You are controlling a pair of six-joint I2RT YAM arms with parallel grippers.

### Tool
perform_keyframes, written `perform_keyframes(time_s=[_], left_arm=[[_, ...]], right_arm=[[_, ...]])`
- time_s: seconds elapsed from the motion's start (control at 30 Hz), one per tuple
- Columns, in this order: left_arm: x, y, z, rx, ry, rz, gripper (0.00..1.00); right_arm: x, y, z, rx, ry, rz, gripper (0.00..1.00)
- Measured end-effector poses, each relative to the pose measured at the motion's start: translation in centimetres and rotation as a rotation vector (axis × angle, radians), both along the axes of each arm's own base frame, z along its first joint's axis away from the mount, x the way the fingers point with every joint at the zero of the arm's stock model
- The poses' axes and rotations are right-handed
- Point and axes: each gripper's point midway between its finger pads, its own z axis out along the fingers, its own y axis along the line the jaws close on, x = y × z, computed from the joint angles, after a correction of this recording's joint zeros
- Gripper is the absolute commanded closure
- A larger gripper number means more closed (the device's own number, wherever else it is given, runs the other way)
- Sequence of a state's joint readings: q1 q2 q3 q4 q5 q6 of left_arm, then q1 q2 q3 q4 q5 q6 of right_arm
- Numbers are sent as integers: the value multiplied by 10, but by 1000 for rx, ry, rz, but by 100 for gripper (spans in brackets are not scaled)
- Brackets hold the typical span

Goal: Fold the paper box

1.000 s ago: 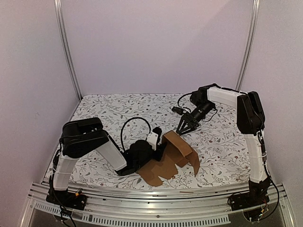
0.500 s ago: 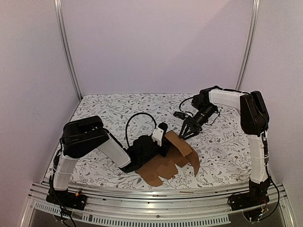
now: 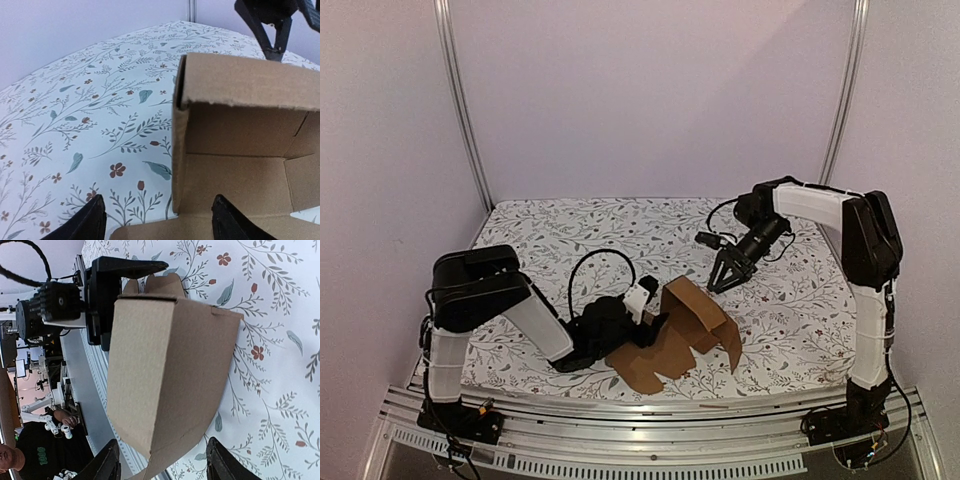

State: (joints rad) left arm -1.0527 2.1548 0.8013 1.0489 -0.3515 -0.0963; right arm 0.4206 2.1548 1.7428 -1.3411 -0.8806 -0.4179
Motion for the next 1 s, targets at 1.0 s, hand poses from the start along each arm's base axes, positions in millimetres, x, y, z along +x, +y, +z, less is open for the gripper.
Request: perform_keyframes(time_s=[1.0], left_arm=[[27, -34, 89, 254, 394, -173, 16]], right_arm=[[-93, -85, -39, -428, -355, 172, 42]])
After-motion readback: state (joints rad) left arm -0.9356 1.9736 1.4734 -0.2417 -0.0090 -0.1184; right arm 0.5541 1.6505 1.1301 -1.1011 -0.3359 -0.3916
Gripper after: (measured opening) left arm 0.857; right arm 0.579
